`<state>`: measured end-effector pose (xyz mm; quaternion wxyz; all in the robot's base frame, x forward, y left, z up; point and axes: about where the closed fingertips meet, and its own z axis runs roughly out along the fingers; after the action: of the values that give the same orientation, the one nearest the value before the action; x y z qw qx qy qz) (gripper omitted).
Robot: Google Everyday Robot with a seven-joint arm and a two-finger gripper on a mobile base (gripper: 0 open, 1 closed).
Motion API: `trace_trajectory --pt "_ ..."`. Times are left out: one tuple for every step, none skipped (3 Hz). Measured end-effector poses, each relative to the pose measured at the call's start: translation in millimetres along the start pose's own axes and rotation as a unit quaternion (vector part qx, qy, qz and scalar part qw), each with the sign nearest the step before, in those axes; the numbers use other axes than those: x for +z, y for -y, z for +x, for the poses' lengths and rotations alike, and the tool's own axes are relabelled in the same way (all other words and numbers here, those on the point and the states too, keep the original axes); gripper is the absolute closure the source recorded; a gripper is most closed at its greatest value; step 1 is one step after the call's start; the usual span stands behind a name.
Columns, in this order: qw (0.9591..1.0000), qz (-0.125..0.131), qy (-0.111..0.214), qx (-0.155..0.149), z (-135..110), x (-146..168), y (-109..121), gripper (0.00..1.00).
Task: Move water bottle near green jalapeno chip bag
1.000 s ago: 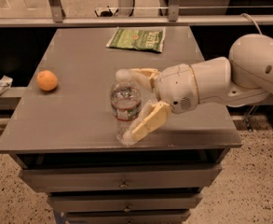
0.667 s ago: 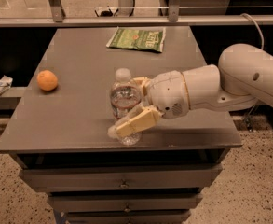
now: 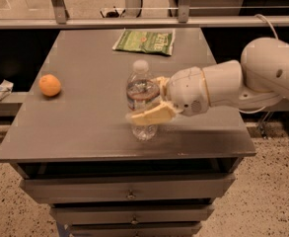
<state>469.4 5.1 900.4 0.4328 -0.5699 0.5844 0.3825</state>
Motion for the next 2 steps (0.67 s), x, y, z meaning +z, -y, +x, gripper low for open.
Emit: trace_trajectory --pt "0.9972 0.047 -0.043 -0.038 -6.5 -42.7 42.1 1.0" --pt "0.9973 0.046 -0.043 -0.038 -6.5 -41.6 41.3 1.0"
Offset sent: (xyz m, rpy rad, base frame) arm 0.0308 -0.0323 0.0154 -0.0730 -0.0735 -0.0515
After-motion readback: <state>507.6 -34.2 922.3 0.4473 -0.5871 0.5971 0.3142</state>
